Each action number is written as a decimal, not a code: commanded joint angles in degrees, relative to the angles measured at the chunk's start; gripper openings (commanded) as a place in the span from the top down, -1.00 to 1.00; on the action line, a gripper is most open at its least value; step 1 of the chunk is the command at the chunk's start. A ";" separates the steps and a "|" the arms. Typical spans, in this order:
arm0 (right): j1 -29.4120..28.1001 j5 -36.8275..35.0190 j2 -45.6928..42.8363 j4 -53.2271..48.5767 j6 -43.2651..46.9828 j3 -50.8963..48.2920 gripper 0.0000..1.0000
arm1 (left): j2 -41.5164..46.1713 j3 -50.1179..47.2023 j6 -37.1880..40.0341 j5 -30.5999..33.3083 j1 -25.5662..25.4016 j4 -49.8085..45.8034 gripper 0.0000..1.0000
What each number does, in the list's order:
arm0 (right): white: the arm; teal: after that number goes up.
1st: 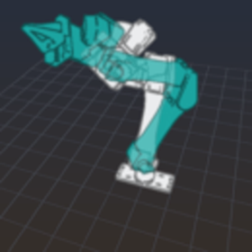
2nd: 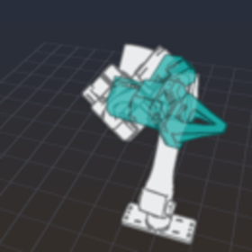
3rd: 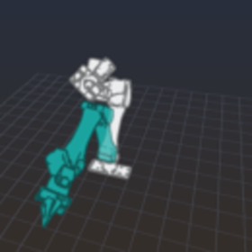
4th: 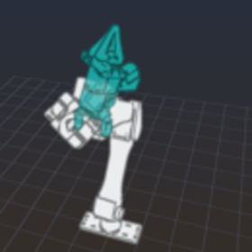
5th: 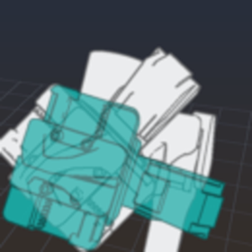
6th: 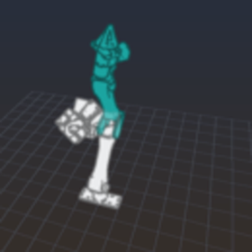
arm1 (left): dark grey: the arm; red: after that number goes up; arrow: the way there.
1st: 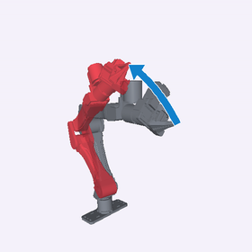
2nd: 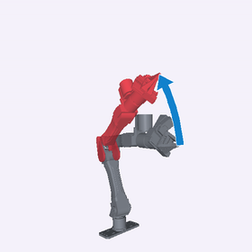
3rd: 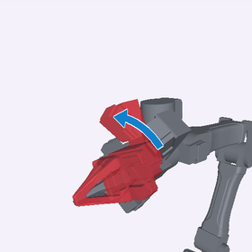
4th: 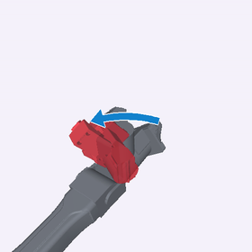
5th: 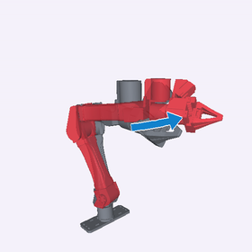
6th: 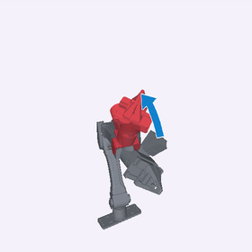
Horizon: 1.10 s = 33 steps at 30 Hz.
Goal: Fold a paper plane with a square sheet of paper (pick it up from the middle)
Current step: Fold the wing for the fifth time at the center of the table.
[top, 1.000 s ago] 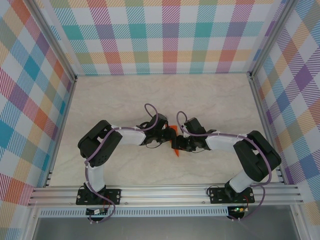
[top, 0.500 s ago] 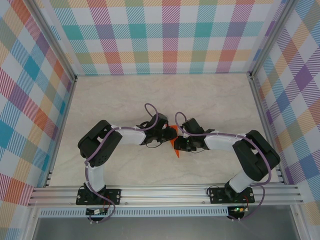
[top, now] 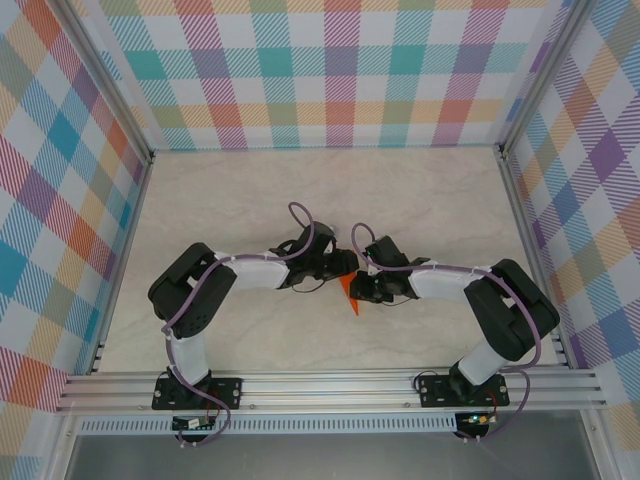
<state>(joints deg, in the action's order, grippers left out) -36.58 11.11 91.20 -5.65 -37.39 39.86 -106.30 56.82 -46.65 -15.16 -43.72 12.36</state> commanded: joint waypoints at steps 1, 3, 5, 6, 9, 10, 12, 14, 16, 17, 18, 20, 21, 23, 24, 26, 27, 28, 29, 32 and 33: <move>0.16 -3.54 3.28 -1.92 -0.97 -1.97 0.59 | 2.31 -1.15 1.04 0.60 0.14 0.76 0.18; 0.14 -3.56 3.42 -1.83 -1.21 -2.01 0.60 | 2.65 -1.73 1.04 0.58 0.13 1.48 0.18; 0.19 -3.63 3.70 -1.65 -1.43 -2.13 0.61 | 3.22 -2.16 0.99 1.69 0.19 1.16 0.22; 0.19 -3.60 3.80 -1.49 -1.54 -2.17 0.61 | 3.67 -2.61 0.74 2.90 0.16 0.96 0.25; 0.19 -3.56 3.81 -0.98 -1.94 -2.60 0.62 | 3.68 -3.12 0.60 3.74 0.22 0.67 0.31; 0.19 -3.56 3.71 -0.75 -2.07 -2.84 0.62 | 3.12 -2.72 0.53 2.86 0.26 0.74 0.32; 0.19 -3.56 3.56 -0.33 -2.24 -3.14 0.63 | 1.51 -1.73 0.51 1.04 0.26 1.29 0.36; 0.19 -3.56 3.38 0.06 -2.42 -3.45 0.63 | -0.22 -0.70 0.04 -0.80 0.24 2.12 0.40; 0.19 -3.40 3.24 0.31 -2.43 -3.54 0.63 | -1.86 0.49 -0.34 -1.51 0.24 1.36 0.42; 0.19 -3.23 3.20 0.51 -2.43 -3.50 0.64 | -2.58 1.04 -0.38 -1.82 0.22 0.90 0.44; 0.19 -3.08 3.20 0.76 -2.43 -3.64 0.64 | -3.21 1.54 -0.54 -2.27 0.24 0.67 0.45; 0.19 -2.78 3.22 1.09 -2.43 -3.59 0.64 | -4.31 2.47 -0.81 -2.51 0.22 -0.90 0.48; 0.19 -2.69 3.25 1.23 -2.35 -3.61 0.64 | -4.73 2.73 -0.83 -2.59 0.18 -1.42 0.49; 0.19 -2.42 3.15 1.49 -2.34 -3.64 0.64 | -5.37 3.10 -1.03 -2.51 0.17 -2.43 0.49; 0.19 -2.25 2.96 1.70 -2.33 -3.62 0.64 | -5.83 3.28 -0.98 -2.53 0.20 -2.97 0.50; 0.19 -1.91 2.41 2.05 -2.33 -3.81 0.63 | -6.67 3.85 -0.99 -2.81 0.19 -3.91 0.51; 0.25 -1.65 1.93 2.21 -2.26 -3.84 0.63 | -7.17 4.16 -0.99 -3.02 0.19 -4.44 0.52; 0.28 -1.47 1.29 2.02 -2.16 -3.81 0.61 | -7.65 4.70 -0.98 -3.12 0.10 -5.42 0.52; 0.41 -1.32 0.61 1.82 -2.08 -3.72 0.60 | -8.15 5.21 -0.75 -3.18 0.08 -6.48 0.53; 1.12 -0.44 -2.47 0.79 -1.90 -3.73 0.56 | -9.31 6.16 -0.16 -3.70 -0.10 -8.58 0.56; 1.39 -0.41 -3.91 0.11 -1.81 -3.69 0.53 | -9.45 6.20 0.07 -3.83 -0.10 -8.81 0.57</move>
<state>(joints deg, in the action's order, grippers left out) -35.94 11.77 89.41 -2.98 -39.66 37.67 -113.27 62.22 -47.05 -17.47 -43.62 7.94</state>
